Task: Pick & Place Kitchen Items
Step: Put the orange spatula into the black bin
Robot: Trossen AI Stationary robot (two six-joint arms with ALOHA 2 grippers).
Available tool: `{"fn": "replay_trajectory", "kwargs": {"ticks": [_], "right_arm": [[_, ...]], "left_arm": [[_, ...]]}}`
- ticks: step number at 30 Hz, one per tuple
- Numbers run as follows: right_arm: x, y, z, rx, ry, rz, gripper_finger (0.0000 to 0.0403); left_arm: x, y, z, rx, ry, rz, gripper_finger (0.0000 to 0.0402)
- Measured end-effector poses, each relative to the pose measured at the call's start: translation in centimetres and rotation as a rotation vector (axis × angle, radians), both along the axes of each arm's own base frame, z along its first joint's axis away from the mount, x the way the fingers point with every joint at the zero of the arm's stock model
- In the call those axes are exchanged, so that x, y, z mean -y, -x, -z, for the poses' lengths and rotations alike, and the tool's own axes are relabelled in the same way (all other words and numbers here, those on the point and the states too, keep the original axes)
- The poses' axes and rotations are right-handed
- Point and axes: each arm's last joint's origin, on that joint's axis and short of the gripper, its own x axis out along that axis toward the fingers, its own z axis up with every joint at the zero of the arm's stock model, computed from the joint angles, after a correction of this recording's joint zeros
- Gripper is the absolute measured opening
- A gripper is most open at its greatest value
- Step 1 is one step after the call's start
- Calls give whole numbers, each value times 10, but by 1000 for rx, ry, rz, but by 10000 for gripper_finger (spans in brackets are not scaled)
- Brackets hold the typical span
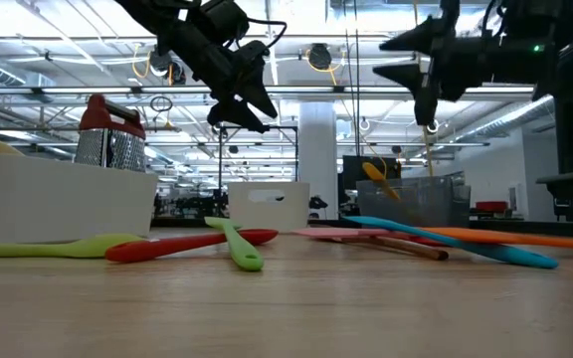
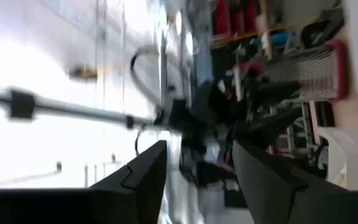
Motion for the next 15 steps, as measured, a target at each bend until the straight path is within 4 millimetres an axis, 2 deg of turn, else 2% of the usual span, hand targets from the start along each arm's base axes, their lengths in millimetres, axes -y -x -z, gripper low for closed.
{"fn": "replay_trajectory", "kwargs": {"ticks": [8, 15], "right_arm": [[-7, -1, -2, -60, 245, -195, 117], [-15, -2, -2, -74, 461, -384, 21]], "left_arm": [[13, -3, 1, 11, 89, 119, 230], [33, -7, 4, -31, 161, 134, 230]]}}
